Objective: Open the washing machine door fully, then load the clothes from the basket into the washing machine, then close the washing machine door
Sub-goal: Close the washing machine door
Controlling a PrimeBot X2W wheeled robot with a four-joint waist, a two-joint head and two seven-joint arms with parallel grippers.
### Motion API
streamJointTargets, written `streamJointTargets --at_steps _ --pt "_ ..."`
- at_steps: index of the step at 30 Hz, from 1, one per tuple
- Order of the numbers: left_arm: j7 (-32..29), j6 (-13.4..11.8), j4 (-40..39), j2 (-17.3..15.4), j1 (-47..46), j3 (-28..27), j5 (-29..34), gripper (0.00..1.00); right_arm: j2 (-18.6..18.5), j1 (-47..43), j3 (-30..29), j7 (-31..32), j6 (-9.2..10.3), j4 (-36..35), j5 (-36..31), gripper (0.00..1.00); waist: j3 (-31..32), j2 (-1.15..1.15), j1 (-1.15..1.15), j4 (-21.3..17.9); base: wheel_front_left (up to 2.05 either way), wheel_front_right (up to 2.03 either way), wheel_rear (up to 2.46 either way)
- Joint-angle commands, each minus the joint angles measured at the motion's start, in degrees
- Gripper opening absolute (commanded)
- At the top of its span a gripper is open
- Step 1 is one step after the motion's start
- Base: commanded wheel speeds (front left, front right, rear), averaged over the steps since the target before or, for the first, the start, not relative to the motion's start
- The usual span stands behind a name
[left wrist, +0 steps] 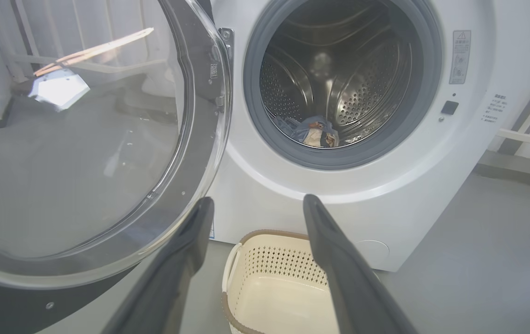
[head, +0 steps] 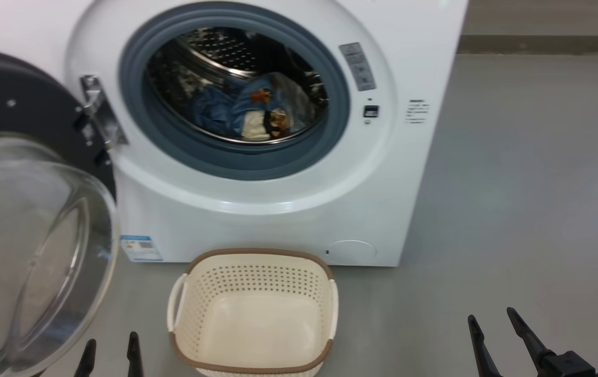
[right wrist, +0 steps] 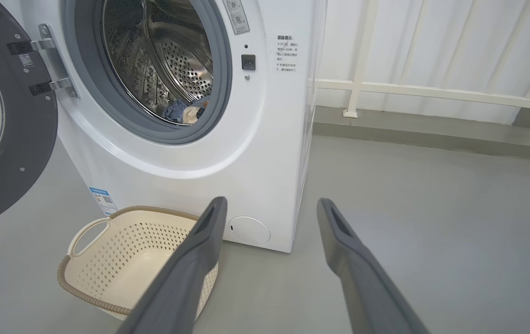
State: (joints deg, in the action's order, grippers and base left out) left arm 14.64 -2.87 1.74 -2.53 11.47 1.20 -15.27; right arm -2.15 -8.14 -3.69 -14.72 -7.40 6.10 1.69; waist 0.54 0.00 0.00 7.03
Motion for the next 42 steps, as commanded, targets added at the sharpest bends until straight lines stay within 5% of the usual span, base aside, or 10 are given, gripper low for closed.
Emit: streamJointTargets --at_steps 1,18,37,40,42 --pt "0.4 -0.5 -1.8 -0.3 -1.9 -2.2 0.7 1.00 -0.7 1.9 1.8 -0.3 -0.09 -1.2 -0.4 1.00 0.8 0.00 0.00 3.9 0.00 0.00 0.00" --pt "0.4 -0.4 -2.0 -0.3 -0.7 -3.2 1.9 1.00 -0.7 1.7 3.6 -0.3 -0.09 -1.4 0.9 1.00 3.3 0.00 0.00 19.5 0.00 0.00 0.00" --pt "0.4 -1.9 -4.1 -0.3 0.1 -5.2 0.2 1.00 -0.7 5.4 7.4 -0.3 -0.09 0.0 0.2 1.00 1.8 0.00 0.00 21.1 0.00 0.00 0.00" --pt "0.4 -2.1 -3.8 -0.3 0.4 -5.4 -1.0 0.00 -0.7 5.5 7.6 -0.3 -0.09 0.0 0.2 1.00 1.7 0.00 0.00 21.1 0.00 0.00 0.00" --pt "0.4 -2.2 -3.8 -0.3 0.4 -6.4 -2.2 0.00 -0.7 5.5 7.7 -0.3 -0.09 0.0 0.3 1.00 1.7 0.00 0.00 21.1 0.00 0.00 0.00"
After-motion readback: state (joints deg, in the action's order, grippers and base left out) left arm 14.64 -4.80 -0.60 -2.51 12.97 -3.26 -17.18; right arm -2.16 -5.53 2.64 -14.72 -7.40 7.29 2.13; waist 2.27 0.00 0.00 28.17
